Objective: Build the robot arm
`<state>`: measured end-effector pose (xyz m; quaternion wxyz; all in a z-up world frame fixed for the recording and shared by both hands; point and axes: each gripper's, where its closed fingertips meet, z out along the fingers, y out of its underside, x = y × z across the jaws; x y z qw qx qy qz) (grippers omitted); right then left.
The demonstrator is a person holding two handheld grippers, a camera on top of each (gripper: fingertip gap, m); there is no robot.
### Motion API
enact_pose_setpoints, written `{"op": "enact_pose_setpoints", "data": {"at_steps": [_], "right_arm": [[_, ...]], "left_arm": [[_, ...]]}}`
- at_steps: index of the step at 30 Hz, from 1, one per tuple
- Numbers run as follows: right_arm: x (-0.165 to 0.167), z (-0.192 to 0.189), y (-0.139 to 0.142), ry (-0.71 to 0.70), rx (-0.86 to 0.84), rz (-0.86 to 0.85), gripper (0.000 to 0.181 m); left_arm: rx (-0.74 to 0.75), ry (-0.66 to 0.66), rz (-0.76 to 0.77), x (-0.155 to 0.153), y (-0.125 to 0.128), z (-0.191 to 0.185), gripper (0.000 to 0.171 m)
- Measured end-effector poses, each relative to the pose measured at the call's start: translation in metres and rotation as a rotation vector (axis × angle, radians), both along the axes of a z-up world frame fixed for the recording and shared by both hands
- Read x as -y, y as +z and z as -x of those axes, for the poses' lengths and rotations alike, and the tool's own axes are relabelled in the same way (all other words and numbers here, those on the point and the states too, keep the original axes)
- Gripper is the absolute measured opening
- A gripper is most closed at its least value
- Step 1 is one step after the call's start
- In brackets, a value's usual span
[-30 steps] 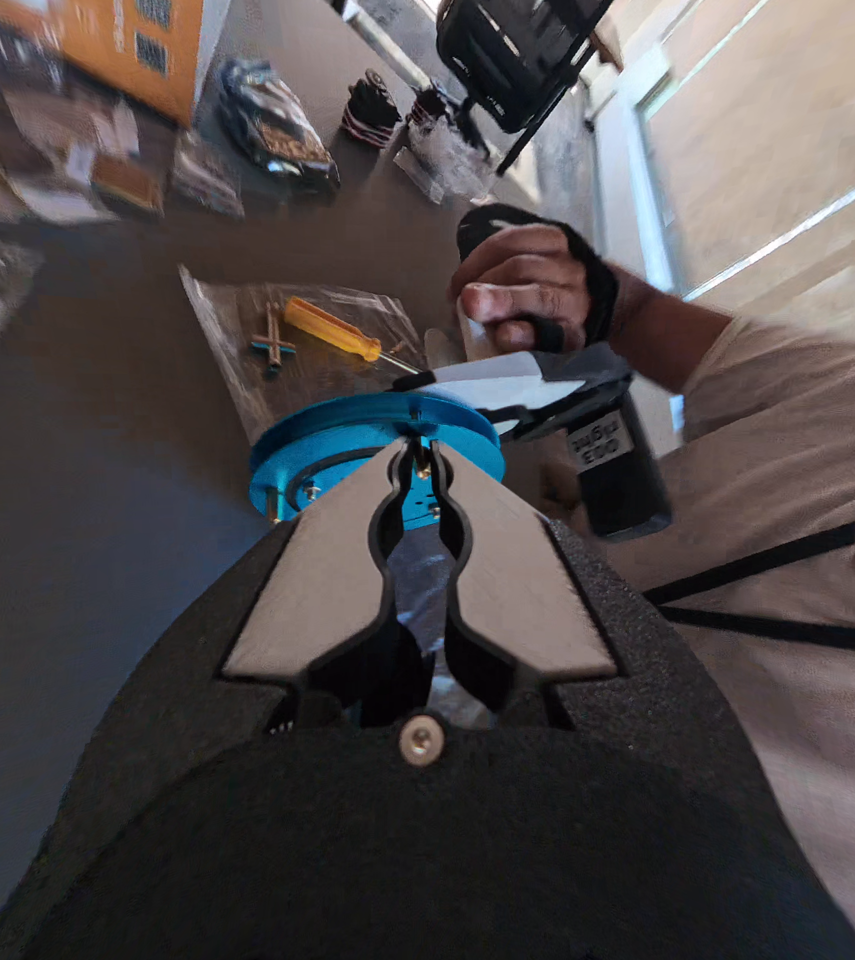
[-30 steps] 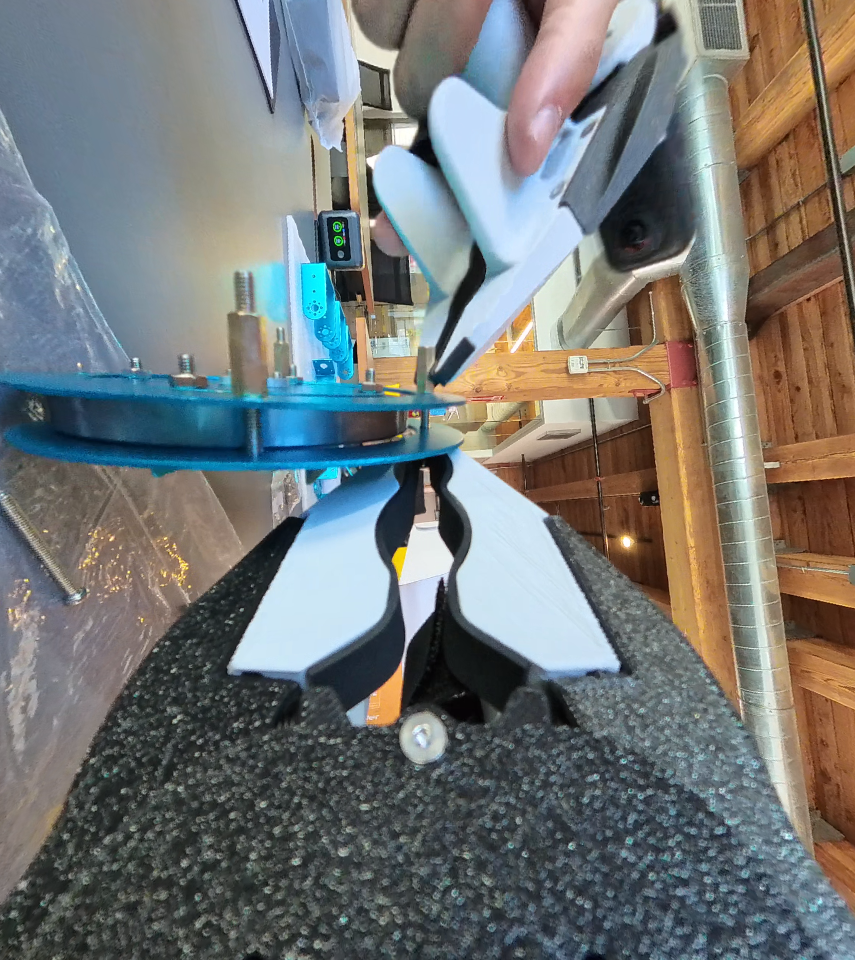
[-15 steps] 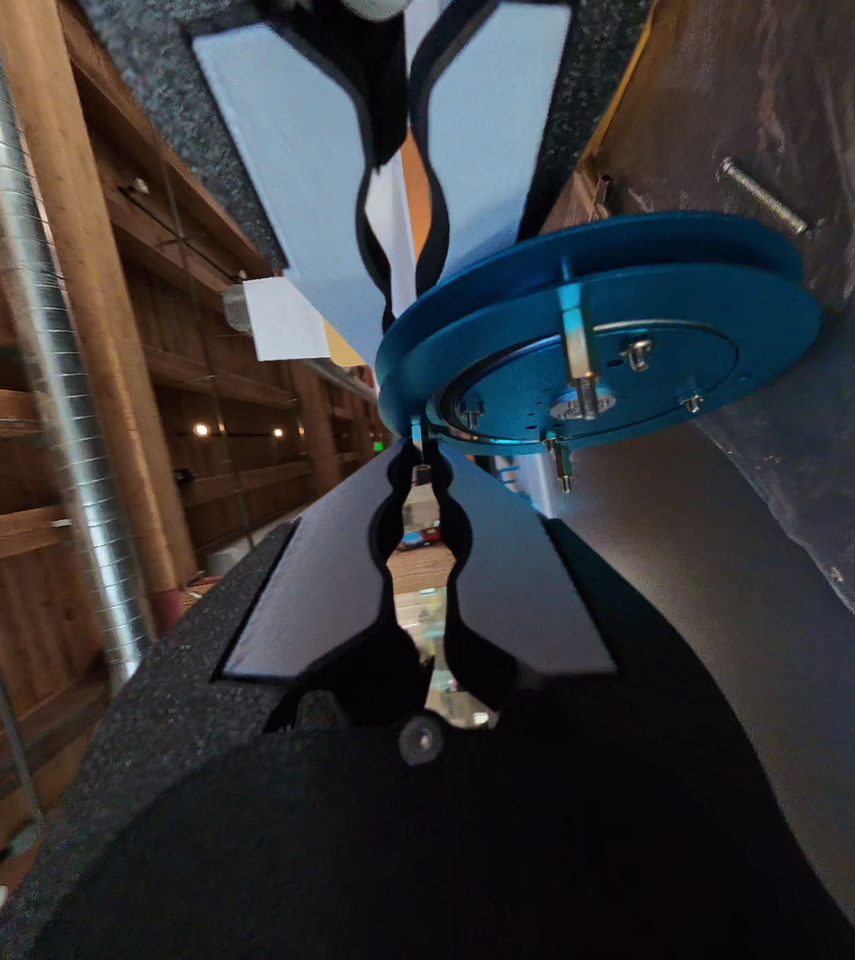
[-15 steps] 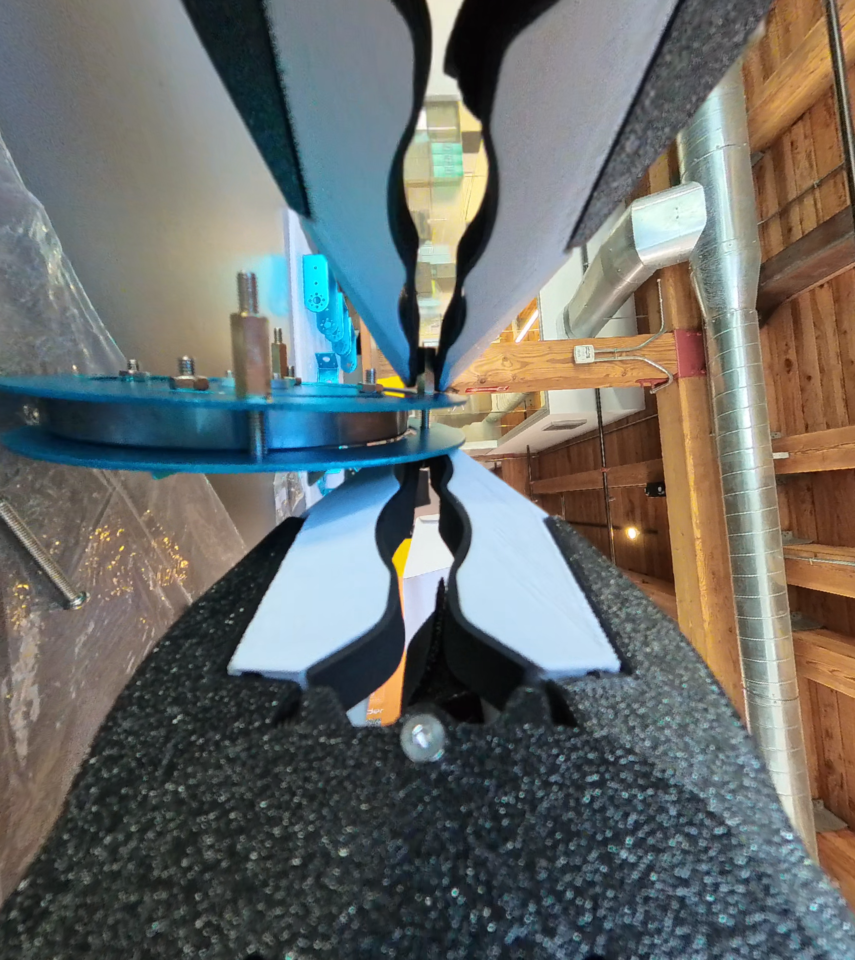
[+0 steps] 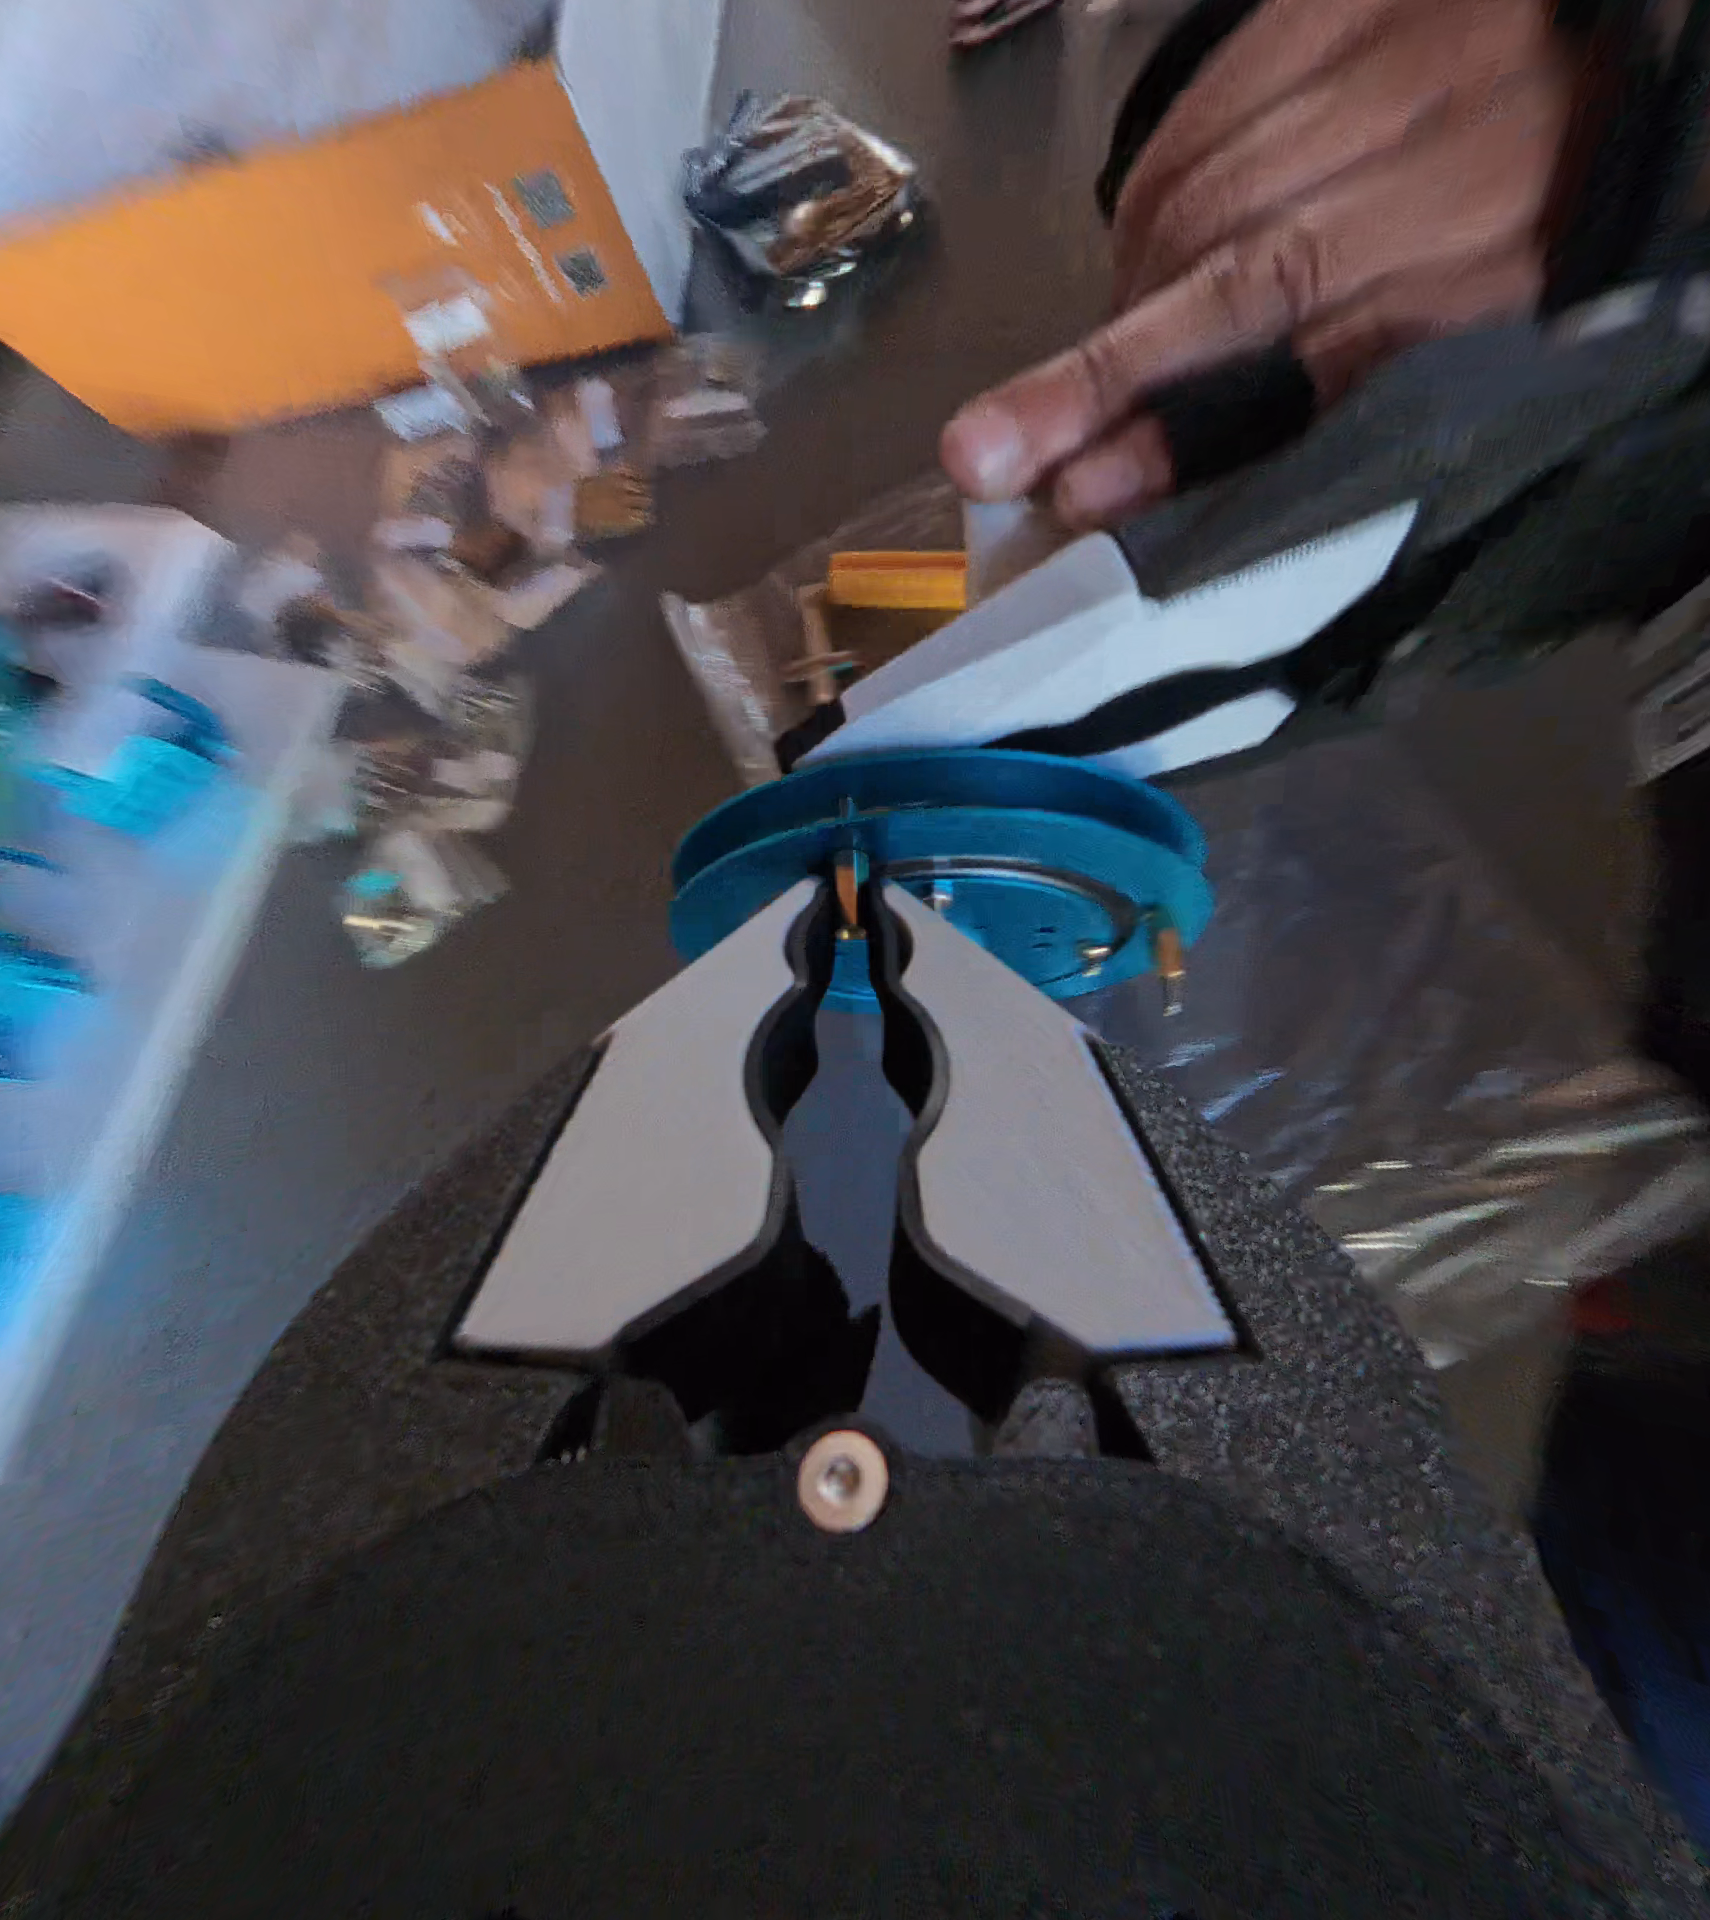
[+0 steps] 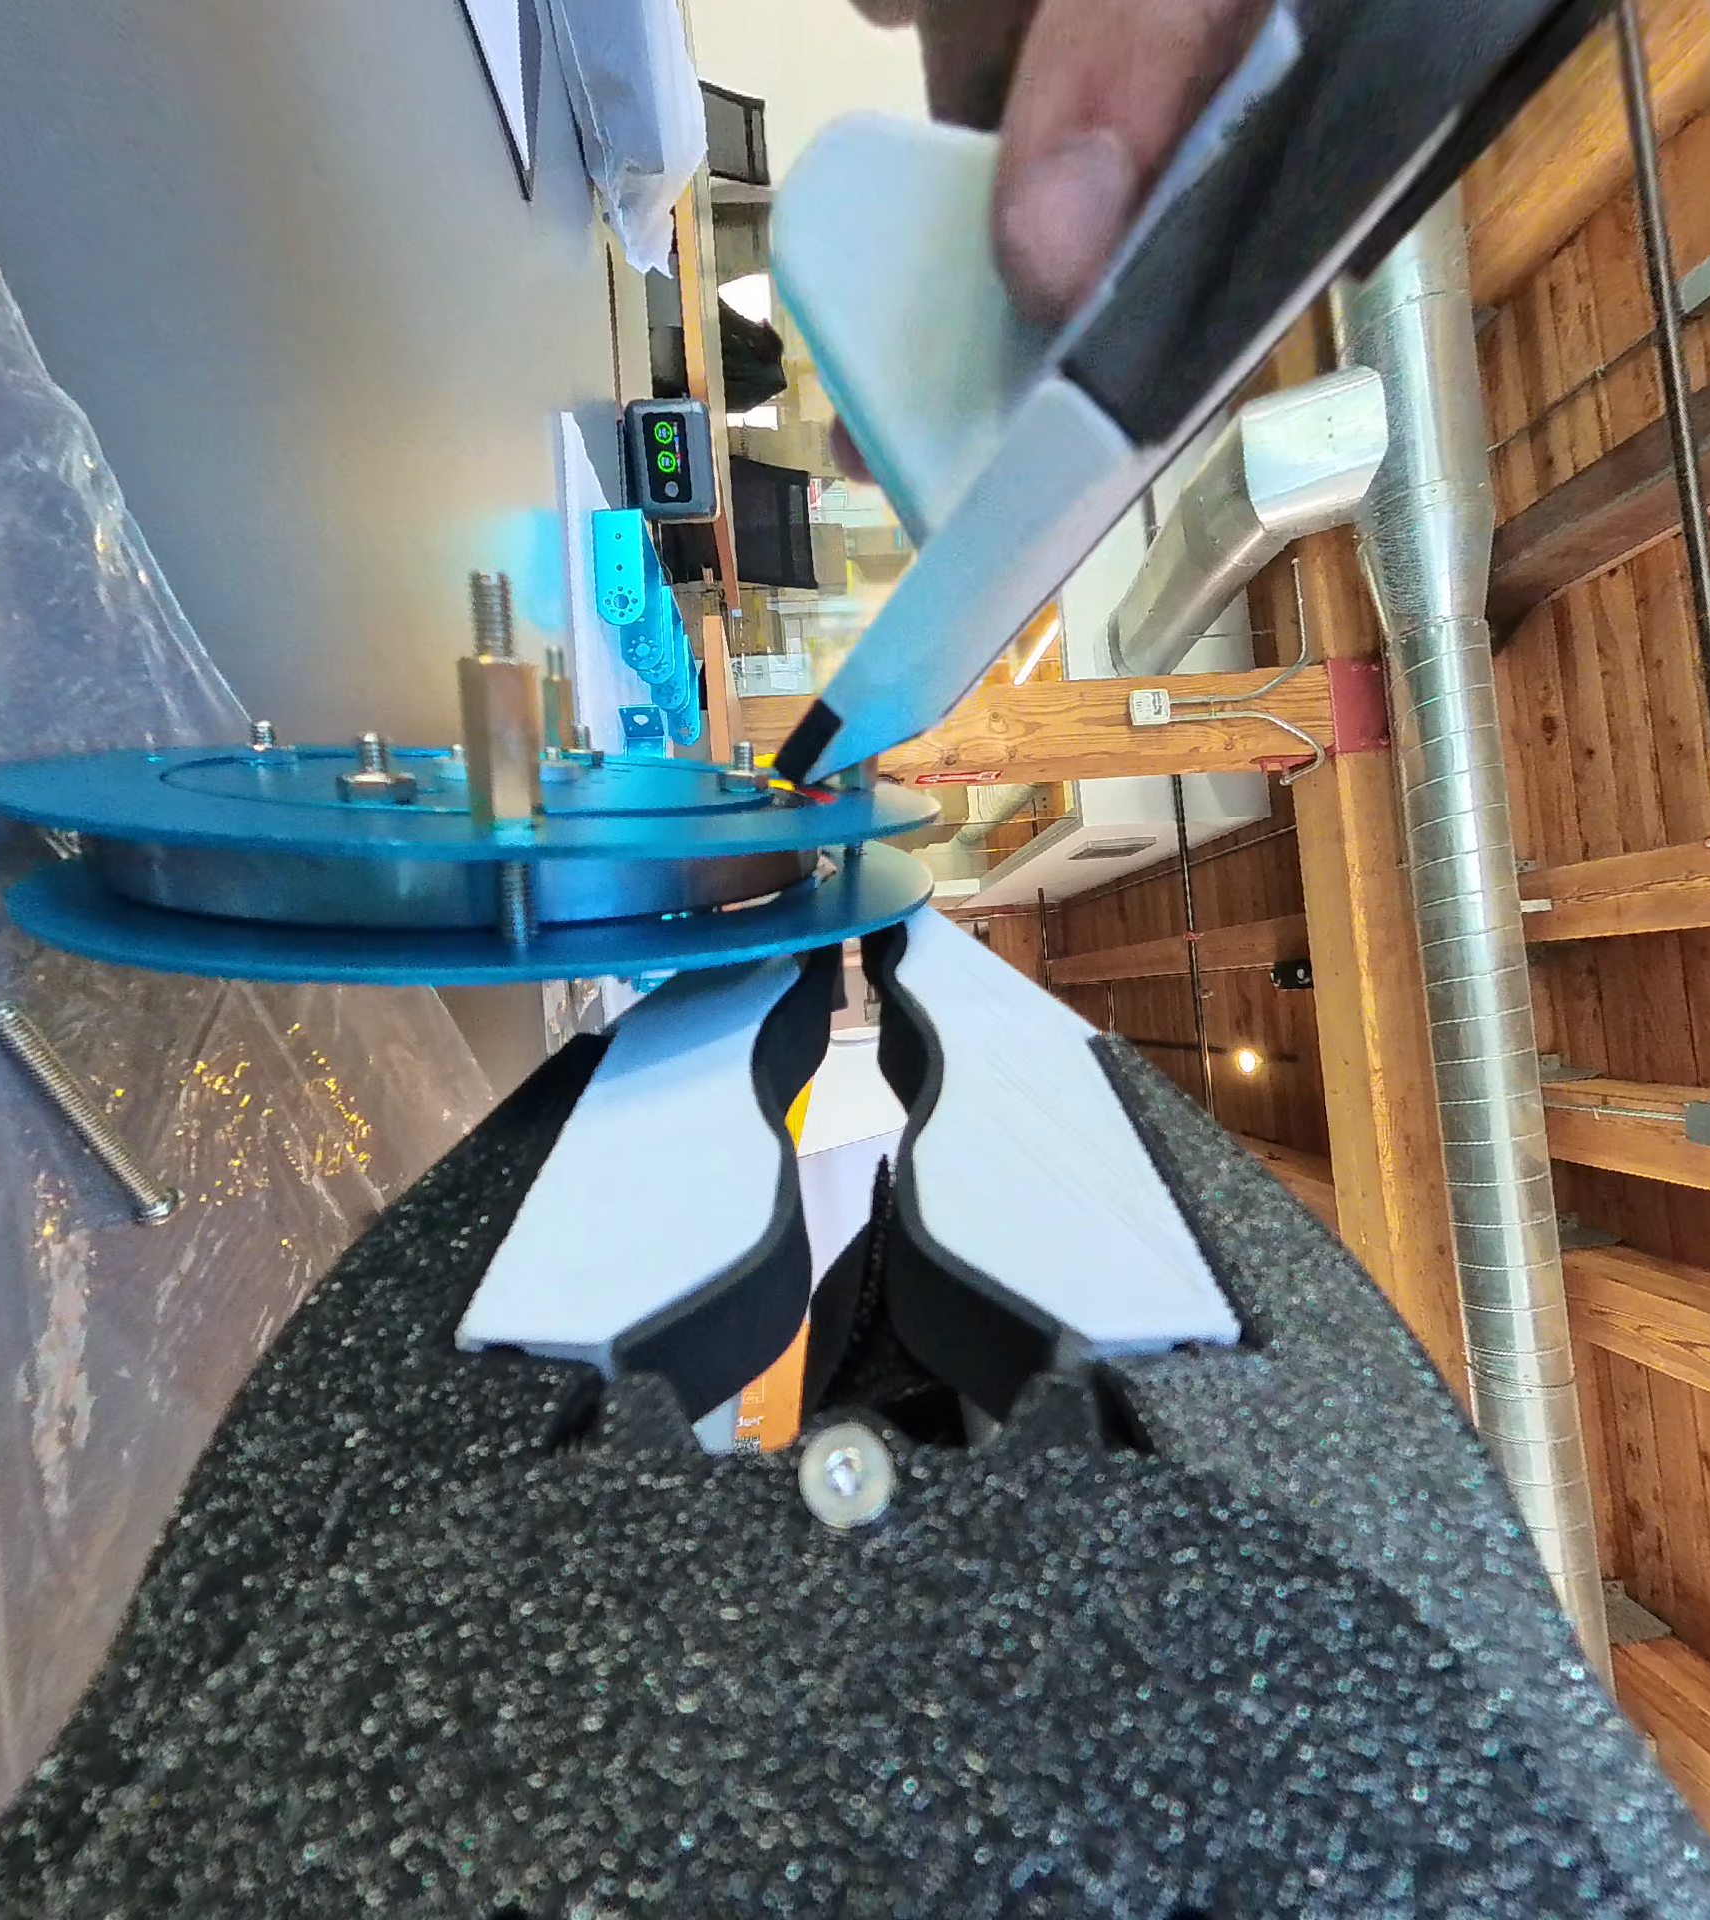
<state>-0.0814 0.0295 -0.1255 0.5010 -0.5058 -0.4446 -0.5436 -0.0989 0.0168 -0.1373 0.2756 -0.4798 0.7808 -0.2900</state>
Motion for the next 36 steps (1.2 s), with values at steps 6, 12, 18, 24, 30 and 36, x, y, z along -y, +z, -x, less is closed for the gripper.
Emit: {"op": "enact_pose_setpoints", "data": {"at_steps": [6, 12, 18, 24, 30, 36], "right_arm": [[-0.001, -0.001, 0.0, -0.01, 0.012, -0.005, 0.002], [0.0, -0.002, 0.0, 0.008, 0.008, 0.002, 0.002], [-0.003, -0.005, 0.0, 0.001, 0.0, 0.006, 0.002], [-0.002, -0.004, 0.0, -0.007, 0.01, 0.004, 0.002], [-0.003, -0.004, 0.0, -0.019, 0.01, 0.004, 0.002], [-0.003, -0.004, -0.001, -0.019, 0.002, 0.005, 0.002]], "left_arm": [[-0.303, 0.026, 0.917, 0.008, 0.005, 0.001, 0.004], [-0.144, -0.091, 0.671, 0.008, 0.003, 0.002, 0.006], [0.314, -0.166, -0.34, -0.01, 0.002, -0.003, 0.014], [0.532, -0.227, -1.271, -0.013, 0.007, -0.007, 0.005], [0.477, -0.177, -1.241, -0.015, 0.008, -0.007, 0.004], [0.143, -0.024, -0.221, -0.006, 0.001, -0.003, 0.004]]}}
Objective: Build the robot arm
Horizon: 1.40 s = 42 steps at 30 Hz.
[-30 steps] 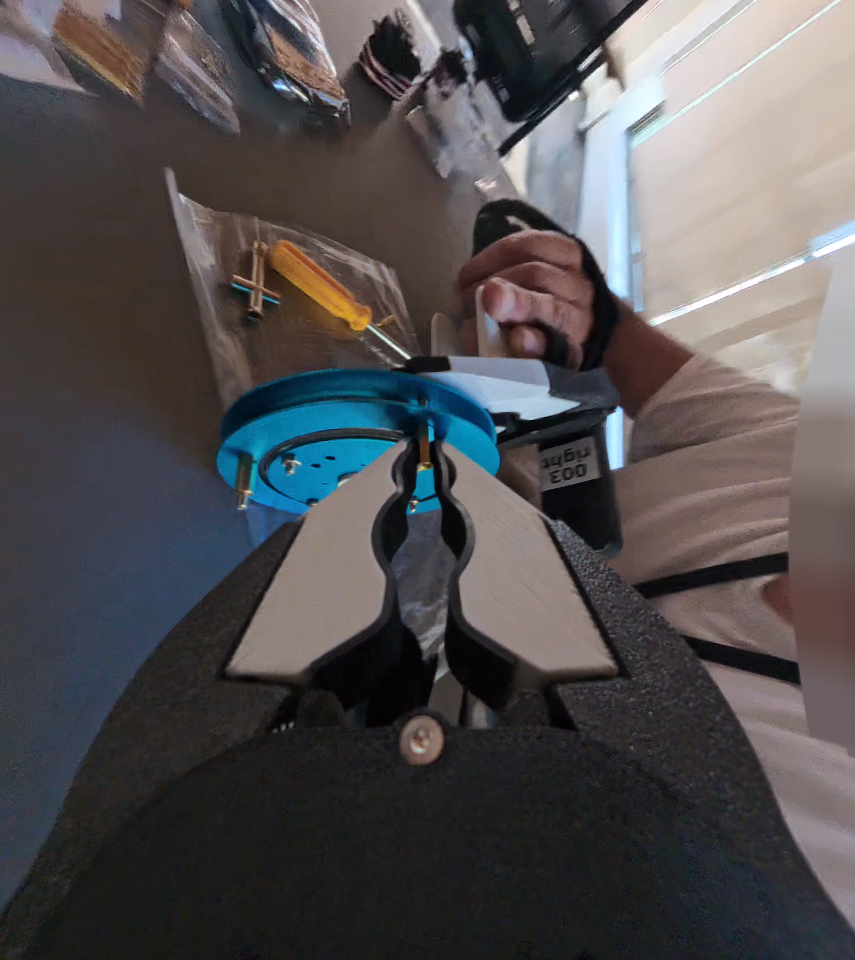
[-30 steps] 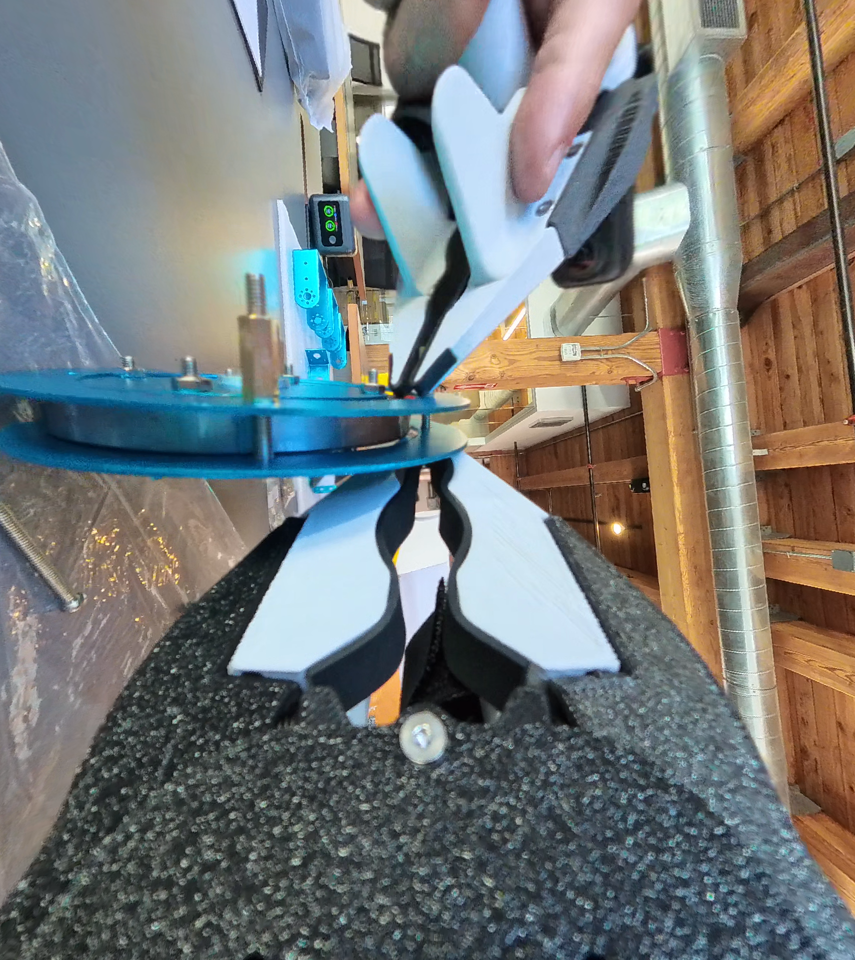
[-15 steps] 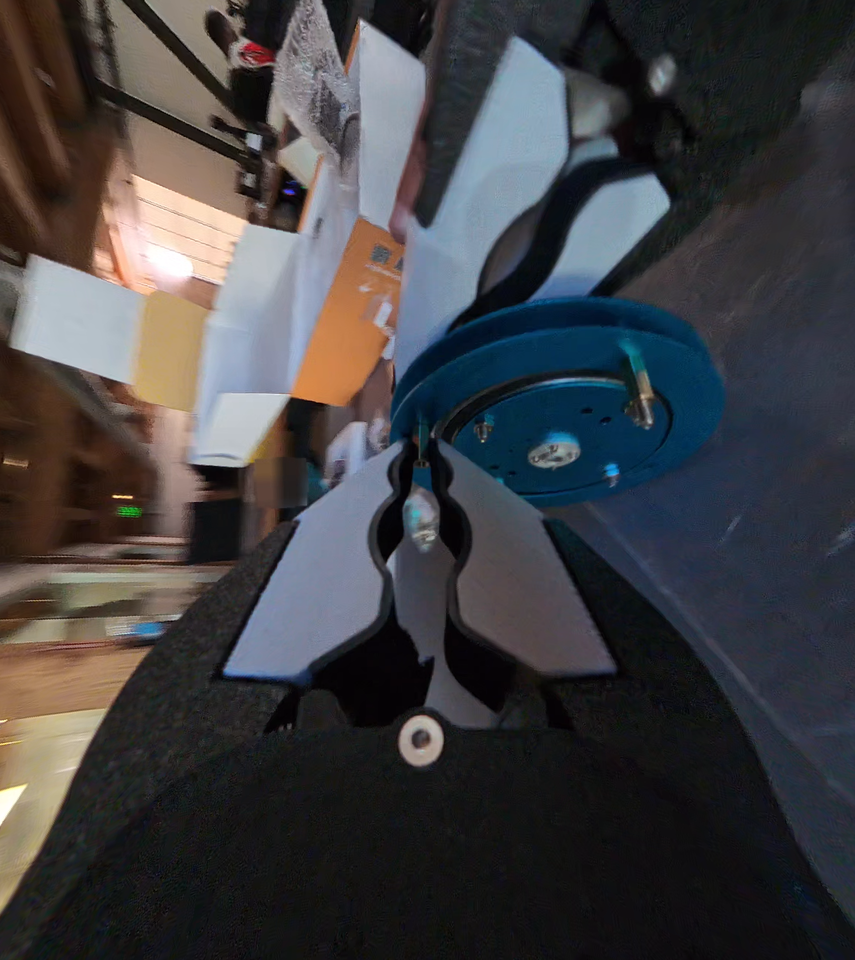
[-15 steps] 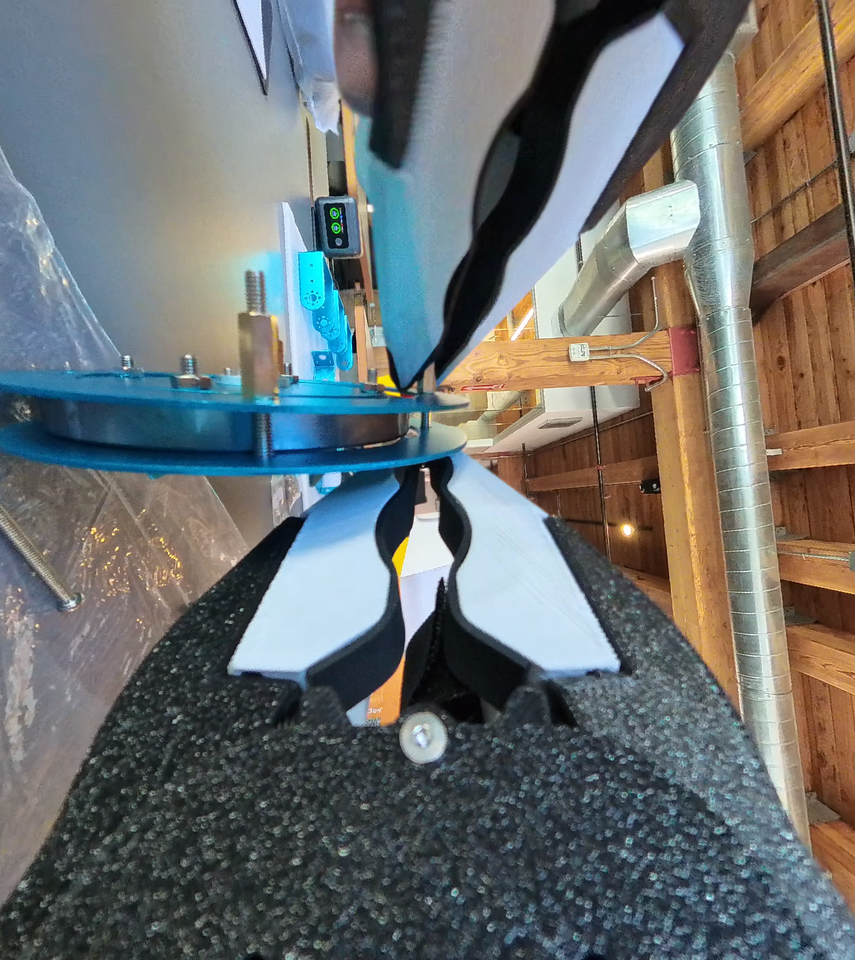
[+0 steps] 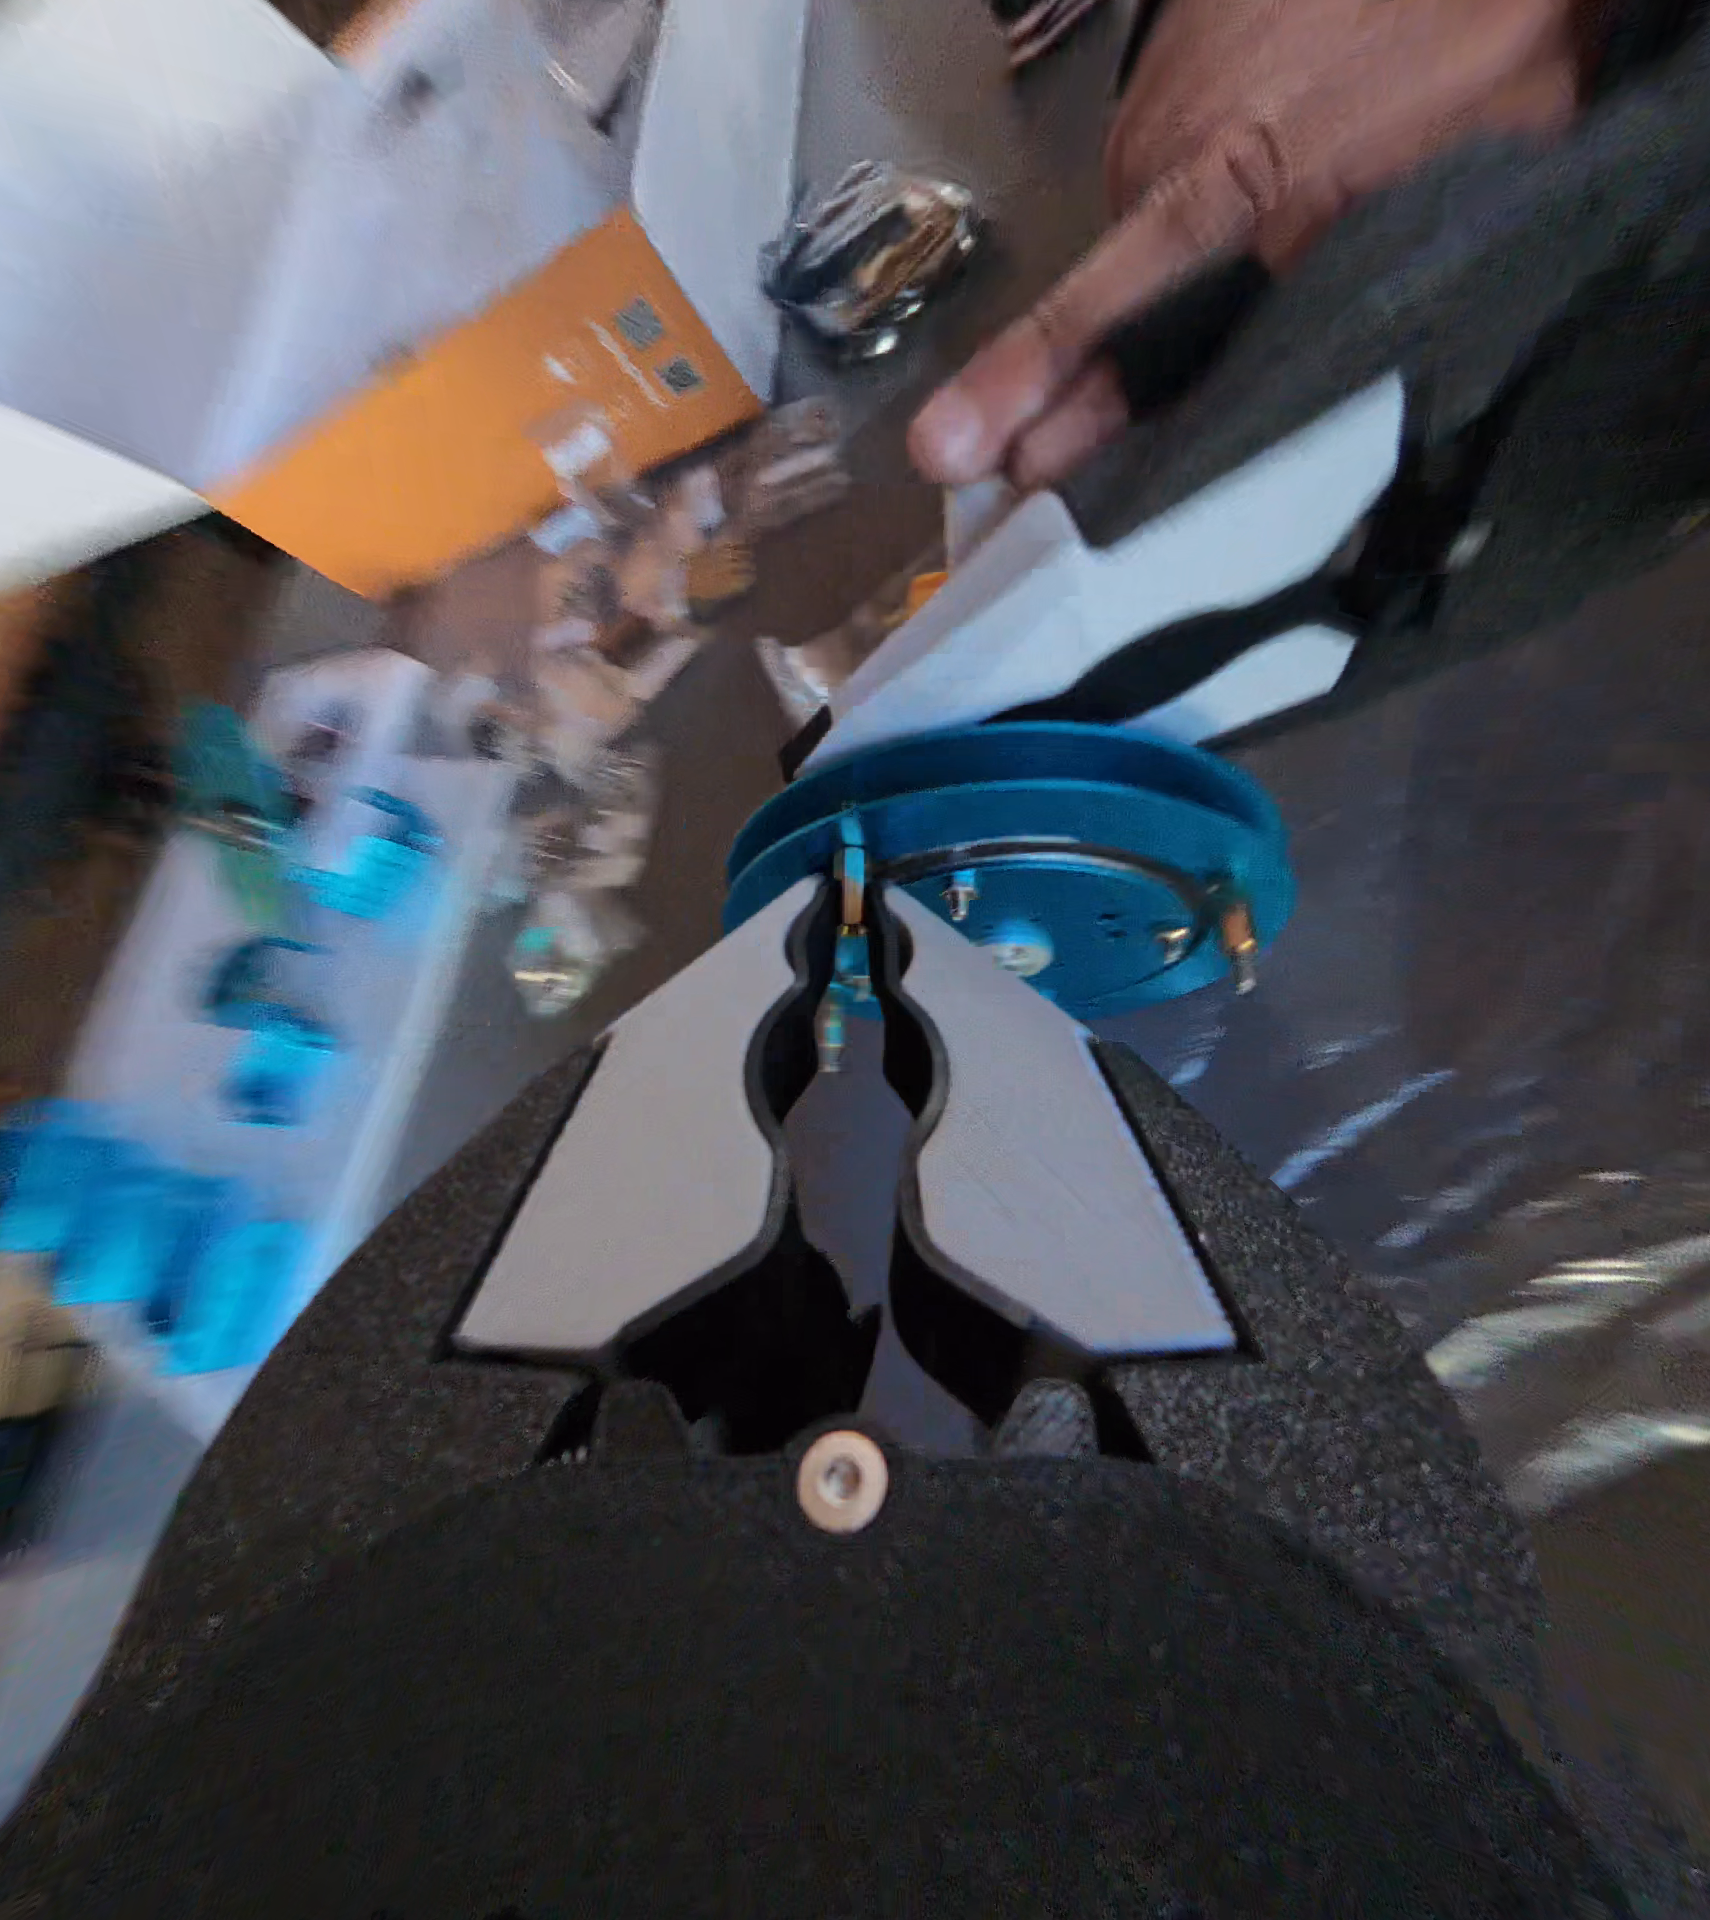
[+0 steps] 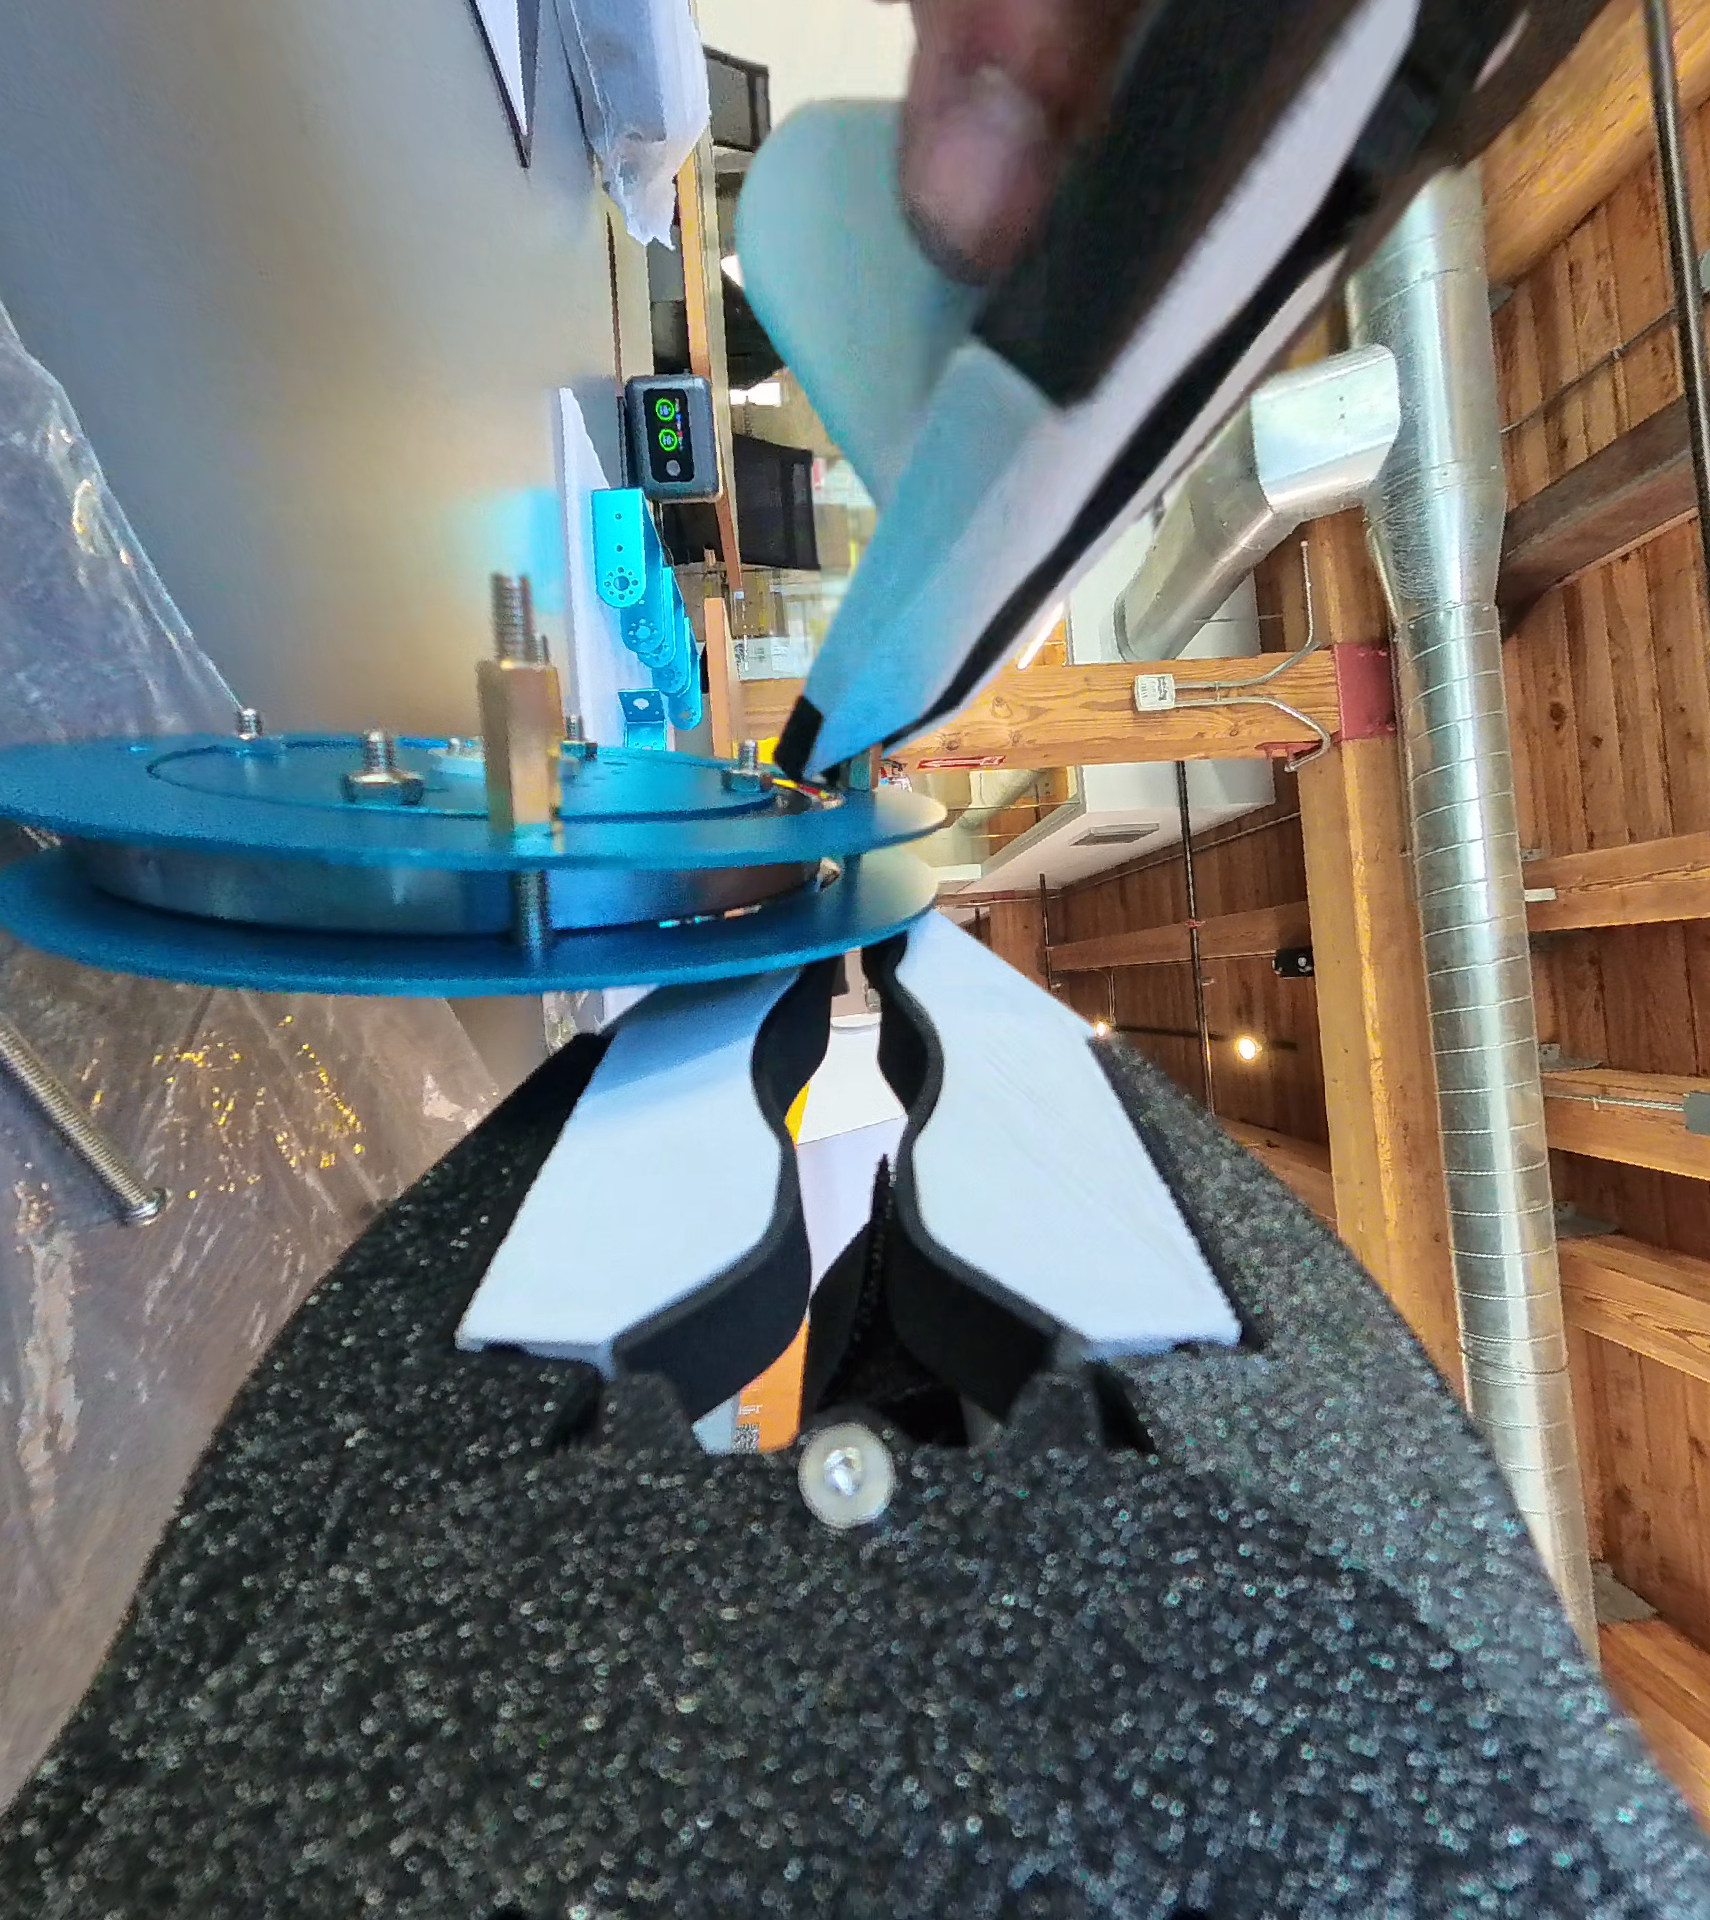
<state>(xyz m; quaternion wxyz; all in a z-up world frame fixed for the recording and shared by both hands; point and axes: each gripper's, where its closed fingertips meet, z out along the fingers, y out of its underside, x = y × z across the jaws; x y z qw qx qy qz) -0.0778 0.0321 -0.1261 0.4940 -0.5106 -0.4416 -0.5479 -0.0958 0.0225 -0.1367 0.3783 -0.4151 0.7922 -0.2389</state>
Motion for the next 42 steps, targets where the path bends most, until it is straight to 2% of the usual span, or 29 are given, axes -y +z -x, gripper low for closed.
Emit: {"op": "enact_pose_setpoints", "data": {"at_steps": [2, 5, 6, 8, 11, 13, 15, 18, 20, 22, 23, 25, 27, 29, 32, 37, 39, 42], "right_arm": [[0.0, 0.001, 0.0, 0.004, 0.002, -0.002, 0.002], [0.002, 0.005, 0.0, 0.019, -0.002, 0.0, 0.002], [0.002, 0.003, 0.0, 0.003, 0.006, 0.001, 0.002], [0.001, 0.002, 0.0, 0.01, 0.013, 0.001, 0.002], [0.003, 0.003, 0.001, 0.02, 0.014, -0.004, 0.002], [0.003, 0.005, 0.001, 0.028, 0.01, 0.002, 0.002], [0.003, 0.006, 0.001, 0.026, 0.0, 0.006, 0.002], [0.003, 0.007, 0.001, 0.04, -0.013, 0.01, 0.002], [0.003, 0.007, 0.001, 0.04, -0.017, 0.013, 0.002], [0.004, 0.006, 0.001, 0.027, -0.031, 0.024, 0.002], [0.004, 0.006, 0.001, 0.029, -0.042, 0.032, 0.002], [0.005, 0.006, 0.0, 0.037, -0.068, 0.044, 0.002], [0.004, 0.005, 0.0, 0.055, -0.144, 0.061, 0.002], [0.004, 0.006, -0.001, 0.104, -0.288, 0.108, 0.004], [0.01, 0.011, -0.003, 0.203, -0.518, 0.236, 0.008], [0.026, 0.025, -0.004, 0.4, -1.037, 0.578, 0.009], [0.03, 0.03, -0.005, 0.45, -1.173, 0.681, 0.01], [0.033, 0.036, -0.003, 0.503, -1.281, 0.735, 0.007]], "left_arm": [[-0.126, 0.02, 0.328, 0.004, 0.0, 0.003, 0.004], [-0.348, 0.058, 0.95, 0.013, 0.004, 0.007, 0.004], [-0.371, 0.066, 1.089, 0.012, 0.004, 0.006, 0.004], [-0.372, 0.045, 1.15, 0.013, 0.004, 0.005, 0.004], [-0.307, 0.006, 1.035, 0.015, 0.004, 0.006, 0.004], [-0.223, -0.04, 0.862, 0.015, 0.003, 0.007, 0.005], [-0.102, -0.068, 0.593, 0.011, 0.001, 0.007, 0.009], [0.119, -0.121, 0.026, 0.002, 0.002, 0.006, 0.015], [0.234, -0.174, -0.3, 0.006, 0.005, 0.006, 0.006], [0.299, -0.174, -0.543, 0.003, 0.005, 0.003, 0.005], [0.322, -0.181, -0.616, 0.004, 0.005, 0.002, 0.005], [0.347, -0.183, -0.642, 0.004, 0.006, 0.001, 0.005], [0.343, -0.172, -0.565, 0.003, 0.006, 0.0, 0.005], [0.349, -0.171, -0.49, 0.002, 0.006, 0.0, 0.005], [0.396, -0.203, -0.457, 0.006, 0.006, 0.001, 0.005], [0.513, -0.274, -0.466, 0.016, 0.009, 0.009, 0.006], [0.554, -0.284, -0.472, 0.019, 0.01, 0.013, 0.006], [0.573, -0.285, -0.469, 0.021, 0.009, 0.018, 0.006]]}}
